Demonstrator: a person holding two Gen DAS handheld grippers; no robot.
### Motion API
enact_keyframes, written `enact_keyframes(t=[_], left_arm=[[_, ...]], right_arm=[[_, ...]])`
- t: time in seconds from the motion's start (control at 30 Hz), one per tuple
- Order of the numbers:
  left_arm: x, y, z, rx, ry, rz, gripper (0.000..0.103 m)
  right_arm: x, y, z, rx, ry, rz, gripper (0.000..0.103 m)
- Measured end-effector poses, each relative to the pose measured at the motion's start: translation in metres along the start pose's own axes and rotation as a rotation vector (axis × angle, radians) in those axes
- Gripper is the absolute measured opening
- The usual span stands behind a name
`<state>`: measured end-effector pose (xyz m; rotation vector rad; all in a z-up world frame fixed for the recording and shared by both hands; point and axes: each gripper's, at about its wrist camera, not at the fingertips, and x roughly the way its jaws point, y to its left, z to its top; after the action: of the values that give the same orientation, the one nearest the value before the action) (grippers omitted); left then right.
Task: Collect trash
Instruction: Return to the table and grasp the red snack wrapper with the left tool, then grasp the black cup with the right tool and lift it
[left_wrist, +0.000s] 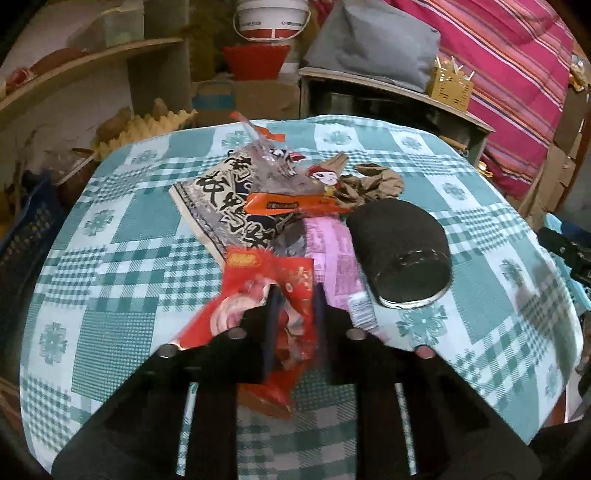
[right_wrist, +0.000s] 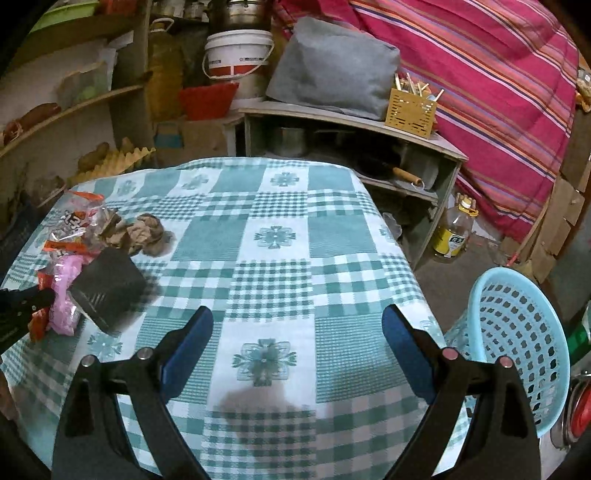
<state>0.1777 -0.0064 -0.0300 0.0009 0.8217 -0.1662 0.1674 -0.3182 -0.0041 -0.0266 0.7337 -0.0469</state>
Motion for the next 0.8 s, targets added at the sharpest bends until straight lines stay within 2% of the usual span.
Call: enact_keyframes(t=[0.07, 0.2, 0.47, 0.8], left_arm=[[-0.006, 0.0, 0.0, 0.008, -0.016, -0.007, 0.01], [-0.02, 0.005, 0.001, 0.012, -0.044, -0.009, 0.007], [-0.047, 0.03, 0.008, 0.011, -0.117, 0.027, 0.007], [-0.054, 0.07, 0.016, -0.032, -0.163, 0.044, 0.007]], right_arm=[[-0.002, 0.007, 0.0, -0.009, -0.002, 0.009, 0.091], [-0.007, 0.025, 0.0, -0.035, -0.009, 0.04, 0.091], [-0.018, 0.075, -0.002, -0.074, -0.026, 0.132, 0.092], [-0.005, 0.14, -0.002, -0.14, -0.013, 0.161, 0.092]])
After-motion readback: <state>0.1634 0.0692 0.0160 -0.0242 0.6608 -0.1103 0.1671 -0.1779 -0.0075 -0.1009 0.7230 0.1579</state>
